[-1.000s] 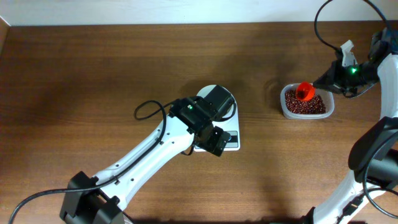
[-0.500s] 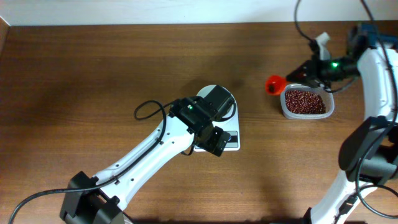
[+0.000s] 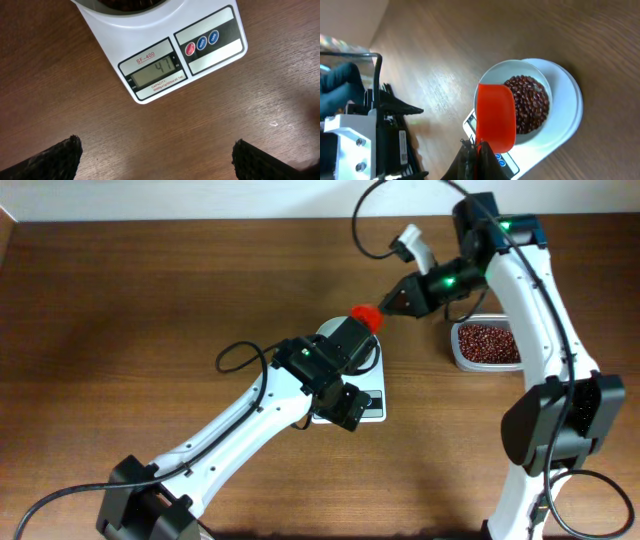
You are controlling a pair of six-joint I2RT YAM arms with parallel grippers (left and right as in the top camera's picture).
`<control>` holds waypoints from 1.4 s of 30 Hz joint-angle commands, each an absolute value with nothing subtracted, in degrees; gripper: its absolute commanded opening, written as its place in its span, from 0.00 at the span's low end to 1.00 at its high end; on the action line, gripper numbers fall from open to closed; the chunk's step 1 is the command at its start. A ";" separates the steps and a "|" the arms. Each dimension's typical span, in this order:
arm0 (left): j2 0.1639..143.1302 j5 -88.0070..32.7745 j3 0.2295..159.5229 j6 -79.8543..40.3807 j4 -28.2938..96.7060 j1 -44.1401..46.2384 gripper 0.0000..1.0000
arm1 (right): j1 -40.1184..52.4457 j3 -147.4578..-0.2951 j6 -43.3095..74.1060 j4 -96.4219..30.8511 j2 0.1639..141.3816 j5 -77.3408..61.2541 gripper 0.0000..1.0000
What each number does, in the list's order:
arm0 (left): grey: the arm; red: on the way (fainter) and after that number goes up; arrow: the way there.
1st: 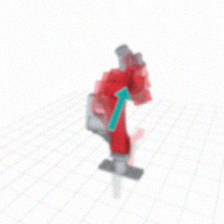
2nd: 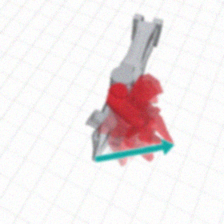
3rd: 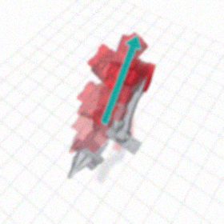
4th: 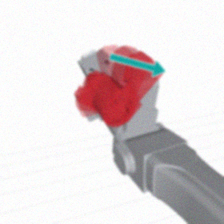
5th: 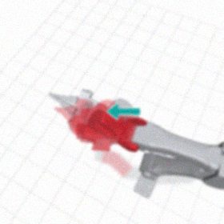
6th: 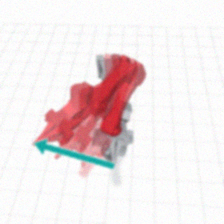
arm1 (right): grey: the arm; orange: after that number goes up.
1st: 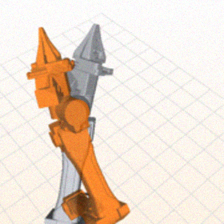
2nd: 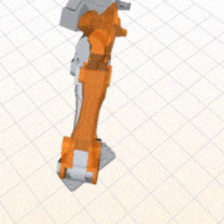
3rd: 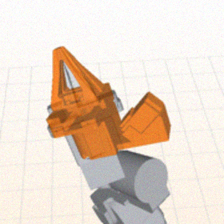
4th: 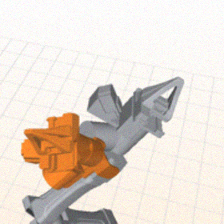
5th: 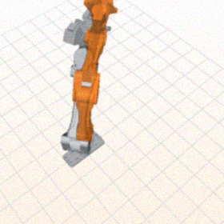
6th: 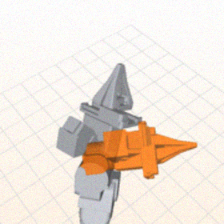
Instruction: Scoop item into bowl and weigh 50g on scale
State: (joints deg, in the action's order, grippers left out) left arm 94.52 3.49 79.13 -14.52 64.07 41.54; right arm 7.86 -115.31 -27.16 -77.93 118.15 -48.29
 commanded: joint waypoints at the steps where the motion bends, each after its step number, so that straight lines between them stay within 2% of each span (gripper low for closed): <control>1: 94.72 3.92 79.75 -14.02 64.16 41.34 0.99 | 10.24 -116.49 -28.75 -77.30 118.54 -43.94 0.04; 28: 94.72 3.90 79.75 -14.04 64.16 41.34 0.99 | 22.24 -116.86 -29.82 -73.65 118.02 -23.24 0.04; 37: 94.72 3.90 79.75 -14.04 64.16 41.34 0.99 | 23.29 -121.10 -29.82 -74.24 117.14 -22.52 0.04; 42: 94.72 3.92 79.77 -14.04 64.14 41.34 0.99 | 26.35 -121.10 -31.27 -74.78 117.14 -13.19 0.04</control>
